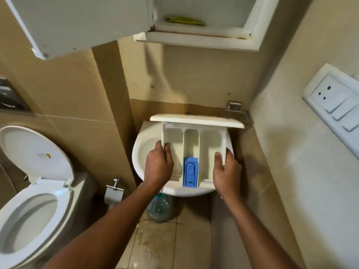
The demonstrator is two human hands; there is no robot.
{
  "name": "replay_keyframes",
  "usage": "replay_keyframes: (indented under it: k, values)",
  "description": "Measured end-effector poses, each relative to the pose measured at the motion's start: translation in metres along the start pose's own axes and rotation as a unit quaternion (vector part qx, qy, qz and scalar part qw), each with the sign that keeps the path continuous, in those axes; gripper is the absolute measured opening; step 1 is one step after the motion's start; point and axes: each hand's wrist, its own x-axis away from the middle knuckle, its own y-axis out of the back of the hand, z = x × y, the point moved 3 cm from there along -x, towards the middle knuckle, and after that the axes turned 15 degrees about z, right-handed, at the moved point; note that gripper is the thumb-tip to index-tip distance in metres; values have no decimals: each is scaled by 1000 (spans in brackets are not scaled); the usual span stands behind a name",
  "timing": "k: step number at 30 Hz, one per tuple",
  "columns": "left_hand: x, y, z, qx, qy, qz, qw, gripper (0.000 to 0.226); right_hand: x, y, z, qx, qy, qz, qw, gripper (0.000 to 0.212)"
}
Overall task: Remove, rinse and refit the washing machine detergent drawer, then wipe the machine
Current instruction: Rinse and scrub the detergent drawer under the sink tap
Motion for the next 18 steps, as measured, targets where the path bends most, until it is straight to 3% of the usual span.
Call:
replay_keyframes:
  k: [1, 3, 4, 6, 7, 9, 11, 13, 15, 18]
  values:
    - [-1, 3, -8, 3, -34, -20, 999, 18, 1, 3, 5, -1, 26, -32, 999, 26]
    - [-8, 2, -11, -31, -21, -4, 999, 16, 1, -5, -6, 15, -23, -25, 999, 23]
    - [-12, 0, -6, -69, 27, 43, 996, 16, -3, -12, -14, 7, -92, 33, 995, 21]
    - [-18, -6, 13, -151, 151, 191, 958, 18, -5, -28, -28, -2, -261, 205, 943, 20]
    - [-17, -7, 23, -174, 188, 242, 936, 21, 0, -34, -29, 2, -304, 257, 917, 20]
    - [-20, -3, 36, -198, 182, 252, 930, 24, 13, -41, -28, 27, -306, 274, 912, 18]
    - [-28, 9, 30, -252, 117, 223, 934, 28, 25, -38, -9, 111, -278, 303, 905, 34]
    - [-45, 24, 14, -348, 18, 211, 913, 31, 32, -30, 14, 269, -215, 341, 875, 53]
    - [-63, 39, -9, -434, -89, 209, 872, 31, 26, -10, 54, 333, -115, 266, 897, 46]
    - [-82, 48, -45, -500, -202, 250, 804, 26, 7, 22, 116, 318, 79, 101, 939, 34]
